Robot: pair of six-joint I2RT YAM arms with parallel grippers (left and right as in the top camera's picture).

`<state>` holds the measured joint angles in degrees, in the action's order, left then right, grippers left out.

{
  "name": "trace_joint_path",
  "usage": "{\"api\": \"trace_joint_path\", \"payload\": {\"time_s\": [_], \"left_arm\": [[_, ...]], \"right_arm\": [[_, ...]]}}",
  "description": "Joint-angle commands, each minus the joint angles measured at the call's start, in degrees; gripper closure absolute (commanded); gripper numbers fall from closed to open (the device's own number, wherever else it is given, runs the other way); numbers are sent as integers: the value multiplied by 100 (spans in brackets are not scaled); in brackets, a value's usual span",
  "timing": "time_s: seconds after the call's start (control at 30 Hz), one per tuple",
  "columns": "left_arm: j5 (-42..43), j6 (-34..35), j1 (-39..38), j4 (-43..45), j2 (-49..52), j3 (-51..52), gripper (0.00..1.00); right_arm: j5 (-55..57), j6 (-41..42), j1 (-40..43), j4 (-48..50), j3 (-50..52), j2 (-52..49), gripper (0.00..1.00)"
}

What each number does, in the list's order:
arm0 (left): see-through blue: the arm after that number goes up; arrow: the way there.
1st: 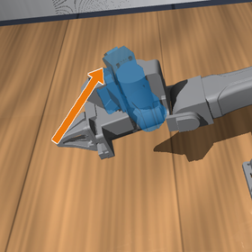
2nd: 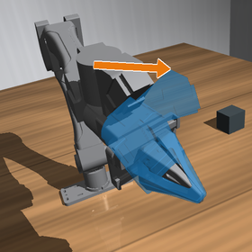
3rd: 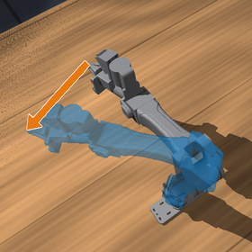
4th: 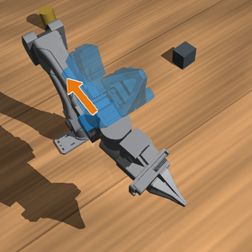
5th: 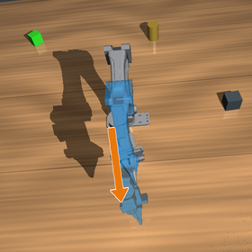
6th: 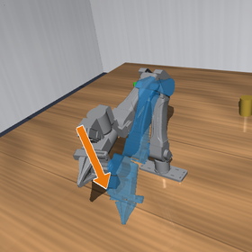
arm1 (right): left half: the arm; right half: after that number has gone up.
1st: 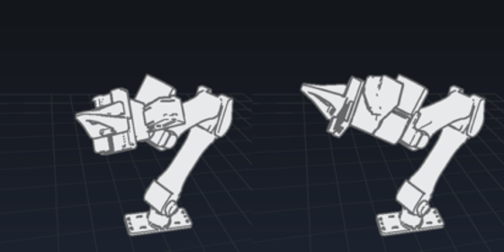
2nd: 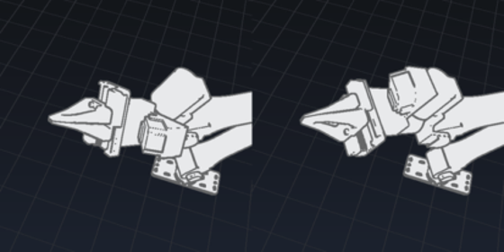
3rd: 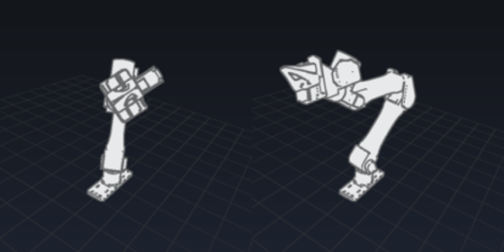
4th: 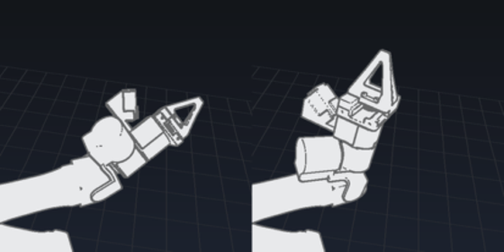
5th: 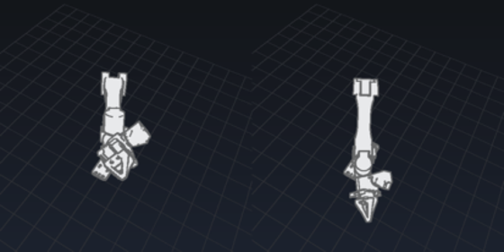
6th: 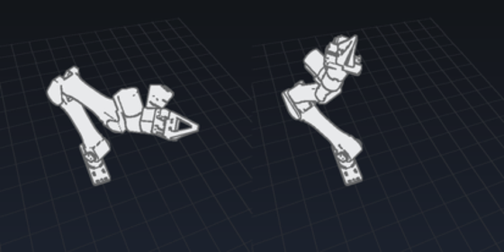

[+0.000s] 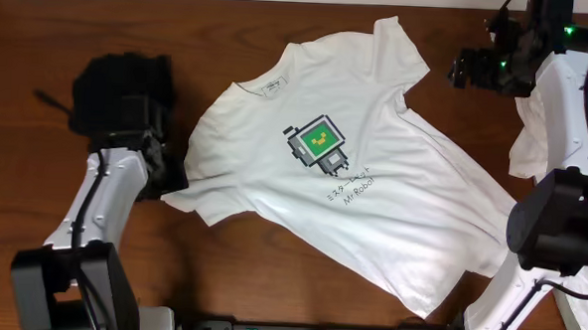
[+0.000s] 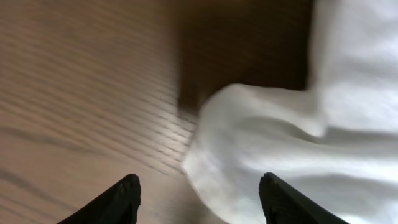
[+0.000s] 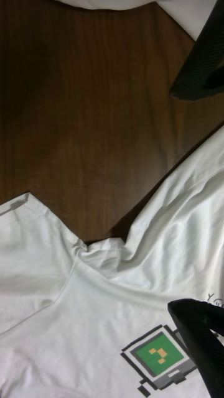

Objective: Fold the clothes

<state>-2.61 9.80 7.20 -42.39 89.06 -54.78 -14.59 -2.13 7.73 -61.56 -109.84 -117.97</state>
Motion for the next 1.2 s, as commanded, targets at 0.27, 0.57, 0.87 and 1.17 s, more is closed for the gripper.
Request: {"api": "trace_joint_path", "payload": {"time_s": [0.27, 0.57, 0.87, 1.17], "left_arm": [[789, 361, 728, 424, 90, 9, 36], [1375, 361, 723, 699, 157, 385, 73], [1869, 293, 719, 935, 380, 699, 90], [1834, 271, 719, 1307, 734, 981, 90]], "right_arm": [[-37, -11, -24, 0, 9, -4, 1], [-37, -11, -24, 2, 9, -4, 1], [-37, -11, -24, 2, 9, -4, 1], [-37, -9, -24, 2, 9, -4, 1]]}}
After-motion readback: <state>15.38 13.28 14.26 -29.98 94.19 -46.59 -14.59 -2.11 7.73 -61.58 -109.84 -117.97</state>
